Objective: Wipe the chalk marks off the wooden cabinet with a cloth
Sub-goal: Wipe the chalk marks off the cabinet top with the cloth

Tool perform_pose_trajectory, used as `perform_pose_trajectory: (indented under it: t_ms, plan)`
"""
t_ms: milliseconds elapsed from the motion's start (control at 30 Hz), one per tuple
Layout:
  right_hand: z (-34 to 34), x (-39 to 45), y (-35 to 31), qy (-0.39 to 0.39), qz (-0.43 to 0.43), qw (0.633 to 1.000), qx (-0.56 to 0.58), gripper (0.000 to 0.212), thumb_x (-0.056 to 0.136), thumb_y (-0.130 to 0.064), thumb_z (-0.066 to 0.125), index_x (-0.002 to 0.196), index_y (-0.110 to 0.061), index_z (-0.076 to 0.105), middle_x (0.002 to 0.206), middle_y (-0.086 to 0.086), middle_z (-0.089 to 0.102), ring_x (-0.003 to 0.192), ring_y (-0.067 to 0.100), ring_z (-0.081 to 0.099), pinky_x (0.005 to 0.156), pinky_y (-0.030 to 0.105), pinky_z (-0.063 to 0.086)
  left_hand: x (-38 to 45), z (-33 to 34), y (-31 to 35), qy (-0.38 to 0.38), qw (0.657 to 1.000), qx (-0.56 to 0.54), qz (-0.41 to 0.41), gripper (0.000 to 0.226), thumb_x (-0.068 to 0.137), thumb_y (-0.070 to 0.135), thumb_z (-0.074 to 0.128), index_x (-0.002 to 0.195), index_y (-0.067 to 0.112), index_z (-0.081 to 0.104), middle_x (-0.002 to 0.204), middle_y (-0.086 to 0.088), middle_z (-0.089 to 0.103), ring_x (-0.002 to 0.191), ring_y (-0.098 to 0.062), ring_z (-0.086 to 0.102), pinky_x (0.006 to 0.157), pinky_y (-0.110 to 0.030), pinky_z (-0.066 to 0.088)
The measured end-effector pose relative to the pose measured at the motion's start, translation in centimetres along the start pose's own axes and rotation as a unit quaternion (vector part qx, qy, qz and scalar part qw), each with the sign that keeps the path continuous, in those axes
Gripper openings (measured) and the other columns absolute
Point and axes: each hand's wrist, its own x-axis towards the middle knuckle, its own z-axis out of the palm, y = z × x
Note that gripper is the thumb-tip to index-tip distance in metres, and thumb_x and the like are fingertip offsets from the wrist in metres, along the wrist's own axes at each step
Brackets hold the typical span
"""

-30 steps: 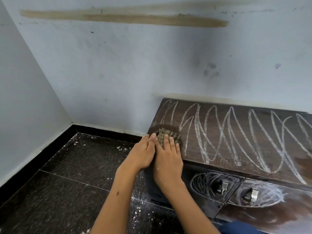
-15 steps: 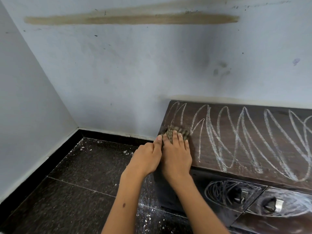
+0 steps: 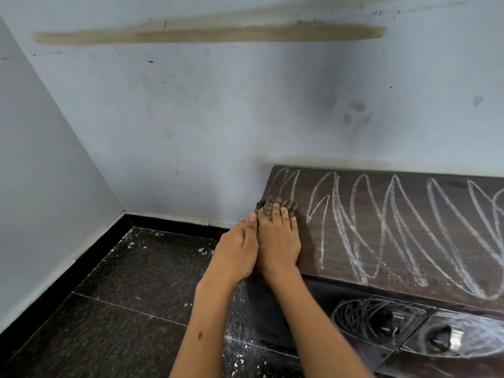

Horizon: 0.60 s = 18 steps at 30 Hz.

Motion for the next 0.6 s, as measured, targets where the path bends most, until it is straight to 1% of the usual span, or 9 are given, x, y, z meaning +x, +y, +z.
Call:
perform_pose_trajectory:
  t_ms: [67,133,200,267,300,367,433,600]
  plan:
    - [0.5,-2.8,-0.4,0.007,-0.019,1.000,0.003,0.054,0.102,-0.036,0.028,0.151,-0.025,0.010,0.159,0.008,0.000,0.147,0.022,-0.003,0.119,0.039,-0.001,0.5,0.1,-0.2,-0.001,1.000,-0.010,-0.010,0.054,0.100,0.043,0.021,0.136,0.013,0.047,0.142,-0.006,0.046,0.133,-0.018,0.040,0.108,-0.026,0.027]
    - [0.7,-3.8,-0.4,0.001,-0.039,0.999,-0.003,0.059,0.100,-0.037,0.035,0.151,-0.026,0.008,0.159,0.007,-0.001,0.146,0.022,-0.005,0.119,0.039,-0.003,0.9,0.1,-0.3,0.002,1.000,-0.029,-0.012,0.054,0.100,0.045,0.021,0.139,0.015,0.044,0.145,-0.004,0.042,0.136,-0.015,0.036,0.111,-0.026,0.024]
    - [0.7,-2.1,-0.2,0.002,-0.039,0.999,-0.005,0.054,0.102,-0.036,0.030,0.151,-0.025,0.009,0.159,0.006,0.001,0.147,0.022,-0.004,0.119,0.039,-0.002,1.1,0.3,-0.3,0.003,0.999,-0.038,-0.007,0.054,0.100,0.045,0.022,0.139,0.016,0.044,0.144,-0.003,0.044,0.135,-0.015,0.037,0.113,-0.027,0.025]
    - [0.6,1.3,-0.2,-0.004,-0.035,0.999,-0.017,0.049,0.103,-0.032,0.024,0.150,-0.024,0.013,0.159,0.007,0.003,0.146,0.023,-0.002,0.119,0.040,0.001,1.2,0.6,-0.3,-0.001,0.999,-0.037,0.000,0.055,0.099,0.045,0.022,0.136,0.013,0.048,0.140,-0.007,0.049,0.131,-0.018,0.042,0.112,-0.033,0.030]
    - [0.4,3.0,-0.1,-0.015,-0.031,0.999,-0.017,0.048,0.103,-0.030,0.024,0.150,-0.023,0.016,0.159,0.008,0.003,0.146,0.024,-0.002,0.119,0.040,0.001,1.2,0.7,-0.2,-0.005,0.999,-0.034,0.006,0.056,0.099,0.045,0.021,0.134,0.011,0.050,0.137,-0.008,0.051,0.129,-0.020,0.044,0.111,-0.035,0.032]
    - [0.2,5.8,-0.1,-0.038,-0.010,0.999,-0.008,0.047,0.102,-0.026,0.029,0.149,-0.023,0.022,0.159,0.008,0.003,0.146,0.024,-0.002,0.119,0.041,0.002,1.1,0.9,-0.2,-0.011,0.999,-0.023,0.024,0.056,0.100,0.044,0.021,0.137,0.012,0.048,0.140,-0.005,0.049,0.132,-0.017,0.041,0.113,-0.035,0.029]
    - [-0.1,6.4,-0.2,-0.047,0.000,0.999,-0.006,0.047,0.102,-0.025,0.029,0.148,-0.023,0.023,0.159,0.009,0.002,0.146,0.024,-0.003,0.119,0.041,0.001,1.2,1.0,-0.3,-0.014,0.999,-0.021,0.040,0.053,0.100,0.044,0.021,0.140,0.016,0.042,0.144,0.000,0.043,0.136,-0.012,0.035,0.116,-0.034,0.023]
    - [0.5,0.6,0.3,-0.007,-0.005,1.000,0.013,0.049,0.103,-0.034,0.020,0.151,-0.024,0.011,0.159,0.006,-0.001,0.146,0.021,-0.006,0.119,0.039,-0.002,2.1,1.3,-0.5,-0.017,0.998,-0.035,0.048,0.050,0.101,0.042,0.022,0.141,0.018,0.041,0.145,0.002,0.042,0.137,-0.009,0.032,0.117,-0.035,0.021]
